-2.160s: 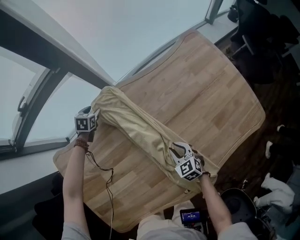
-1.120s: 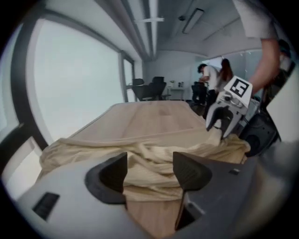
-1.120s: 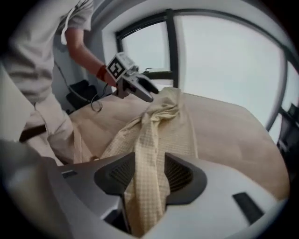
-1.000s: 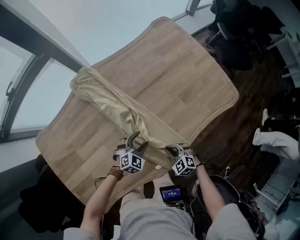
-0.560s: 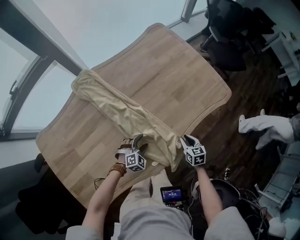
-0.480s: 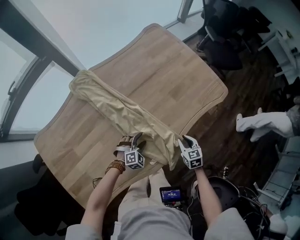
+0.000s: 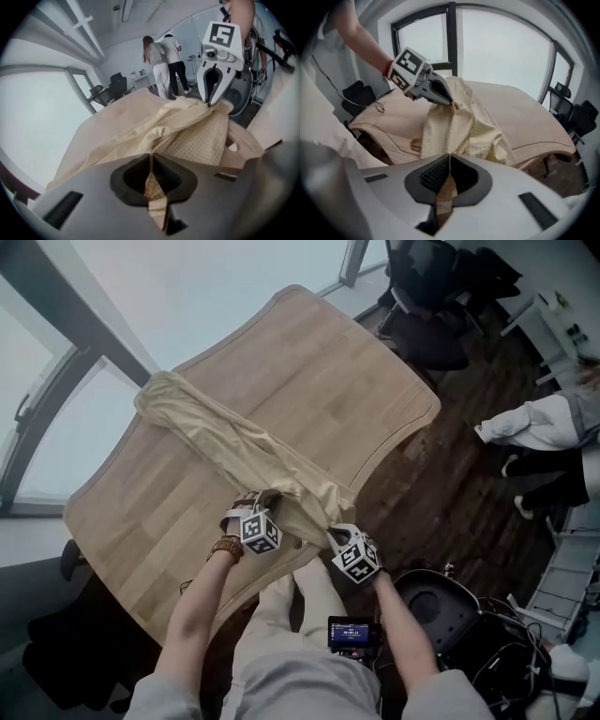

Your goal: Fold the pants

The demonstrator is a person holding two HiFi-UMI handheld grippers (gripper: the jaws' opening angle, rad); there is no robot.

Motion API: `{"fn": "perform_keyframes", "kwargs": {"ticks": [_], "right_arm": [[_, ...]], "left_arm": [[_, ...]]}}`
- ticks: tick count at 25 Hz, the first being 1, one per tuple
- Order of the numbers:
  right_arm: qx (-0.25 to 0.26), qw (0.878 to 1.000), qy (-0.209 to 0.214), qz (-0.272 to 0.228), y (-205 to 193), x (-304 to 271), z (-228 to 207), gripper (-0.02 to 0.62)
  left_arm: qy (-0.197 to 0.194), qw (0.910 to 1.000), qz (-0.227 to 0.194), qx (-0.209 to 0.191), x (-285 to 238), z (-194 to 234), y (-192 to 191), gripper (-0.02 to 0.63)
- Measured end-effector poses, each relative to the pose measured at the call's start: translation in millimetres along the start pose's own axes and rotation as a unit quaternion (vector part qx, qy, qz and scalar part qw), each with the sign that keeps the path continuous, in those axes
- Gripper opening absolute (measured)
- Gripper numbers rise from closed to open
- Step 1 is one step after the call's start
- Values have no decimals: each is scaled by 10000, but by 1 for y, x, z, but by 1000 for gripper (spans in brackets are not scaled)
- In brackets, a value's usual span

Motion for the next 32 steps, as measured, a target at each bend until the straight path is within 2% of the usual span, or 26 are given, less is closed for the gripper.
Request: {"fn": "perform_keyframes", "kwargs": {"ticks": [3, 4, 6, 7, 8, 9, 12, 14, 16, 17, 18, 19, 20, 22, 23, 25, 26, 27, 28, 29, 31, 32], "right_arm": [[331, 9953, 722, -561, 5, 41, 9, 14], [561, 9907, 1079, -604, 3, 52, 16, 14], [1165, 9740, 1923, -288, -12, 63, 32, 31], [1378, 9643, 2260, -69, -22, 65, 34, 114], [1409, 9599, 2425, 31, -27, 65, 29, 169], [1254, 9626, 2401, -27, -26, 65, 15, 167], [692, 9800, 1807, -460, -2, 47, -33, 167], [953, 9813, 1625, -392, 6, 21, -45, 175], [1504, 9750, 1632, -72, -1, -4, -42, 168], [1706, 9714, 1653, 27, -6, -11, -38, 104], [1741, 9695, 1723, 37, -9, -13, -36, 13], [1542, 9701, 1873, -61, -9, -10, -35, 11], [1099, 9715, 2079, -281, -5, -3, -39, 9], [-248, 9664, 2381, -939, 1, 17, -57, 8], [-966, 9591, 2348, -1248, -2, 27, -71, 8], [-2102, 9486, 1803, -1530, -23, 35, -106, 8], [-2374, 9501, 1421, -1437, -38, 32, -122, 8], [-2429, 9551, 1156, -1239, -53, 27, -131, 8], [-2335, 9606, 1121, -1004, -64, 21, -133, 9], [-2165, 9644, 1293, -792, -70, 16, -130, 15], [-1784, 9675, 1700, -570, -73, 9, -124, 225], [-1622, 9695, 1750, -559, -73, 7, -125, 233]], "left_arm": [[111, 9990, -280, 343, 35, -3, 3, 26], [71, 9991, -241, 331, 44, -9, -1, 26], [-168, 9995, 82, 257, 55, -29, -15, 36], [-318, 9986, 288, 314, 58, -42, -21, 66], [-407, 9971, 439, 474, 59, -53, -25, 152], [-396, 9954, 509, 712, 61, -61, -24, 198], [40, 9859, 408, 1622, 62, -75, -3, 202], [299, 9712, 301, 2345, 55, -84, 14, 202], [376, 9531, 243, 2992, 43, -100, 30, 202], [373, 9460, 236, 3213, 38, -110, 39, 202], [358, 9407, 237, 3364, 33, -120, 47, 202], [339, 9371, 239, 3467, 28, -130, 55, 202], [323, 9343, 241, 3543, 23, -138, 61, 202], [338, 9296, 263, 3661, 15, -150, 68, 202], [362, 9274, 295, 3711, 12, -155, 69, 202], [388, 9234, 400, 3799, 7, -165, 71, 201], [380, 9212, 457, 3844, 6, -170, 71, 201], [364, 9189, 507, 3896, 5, -173, 71, 201], [339, 9163, 548, 3954, 4, -177, 71, 202], [304, 9134, 581, 4018, 2, -180, 71, 202], [284, 9037, 606, 4229, -1, -183, 72, 202], [352, 8941, 573, 4428, -2, -182, 72, 202]]}}
Point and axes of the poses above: the fingertips, and each gripper's own axes: x backward along the fingers, z to its left, y out of its top, the point moved 6 cm from there along x, backward along the fingers, and after that the axes turned 5 degrees about -z, right-handed, at the moved point
